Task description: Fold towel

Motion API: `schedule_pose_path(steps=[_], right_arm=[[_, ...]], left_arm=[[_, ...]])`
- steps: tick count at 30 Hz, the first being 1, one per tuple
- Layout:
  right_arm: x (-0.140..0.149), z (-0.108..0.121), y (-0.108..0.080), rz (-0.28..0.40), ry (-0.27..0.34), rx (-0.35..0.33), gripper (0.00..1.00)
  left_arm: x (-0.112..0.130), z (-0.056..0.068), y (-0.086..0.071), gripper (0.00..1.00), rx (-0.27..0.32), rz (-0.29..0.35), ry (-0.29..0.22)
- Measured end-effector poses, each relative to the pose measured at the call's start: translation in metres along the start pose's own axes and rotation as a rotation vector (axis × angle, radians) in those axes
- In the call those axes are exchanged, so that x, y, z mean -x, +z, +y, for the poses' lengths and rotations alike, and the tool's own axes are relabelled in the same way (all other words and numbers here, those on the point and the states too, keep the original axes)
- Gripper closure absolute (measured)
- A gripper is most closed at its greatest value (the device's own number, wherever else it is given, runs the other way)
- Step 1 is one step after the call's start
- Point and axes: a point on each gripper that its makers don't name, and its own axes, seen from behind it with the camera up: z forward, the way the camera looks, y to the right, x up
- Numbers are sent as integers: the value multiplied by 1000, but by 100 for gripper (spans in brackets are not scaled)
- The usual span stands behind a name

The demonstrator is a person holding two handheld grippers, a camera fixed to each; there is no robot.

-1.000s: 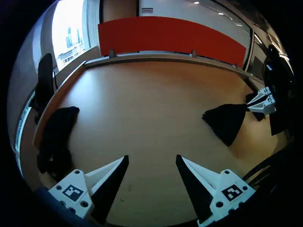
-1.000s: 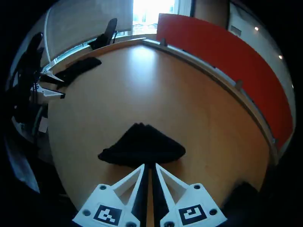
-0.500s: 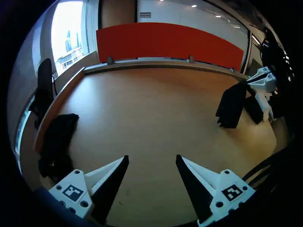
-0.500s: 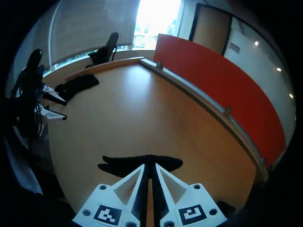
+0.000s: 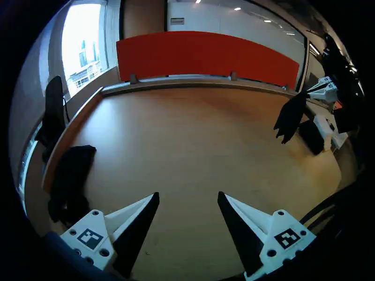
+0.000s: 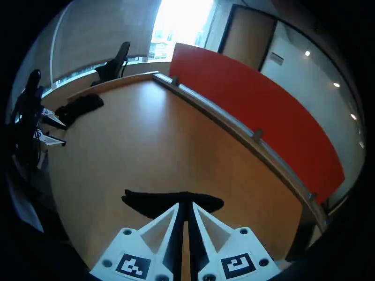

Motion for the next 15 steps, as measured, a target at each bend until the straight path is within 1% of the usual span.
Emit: schedule_pose_path(steps=[8, 15], right_arm=[[17, 51, -6, -33, 21, 34, 95], [33, 99, -13, -62, 37, 75, 95]], left_arm=[[0, 4, 1, 8, 1, -8, 3], [2, 5, 1, 8, -7, -20, 1]])
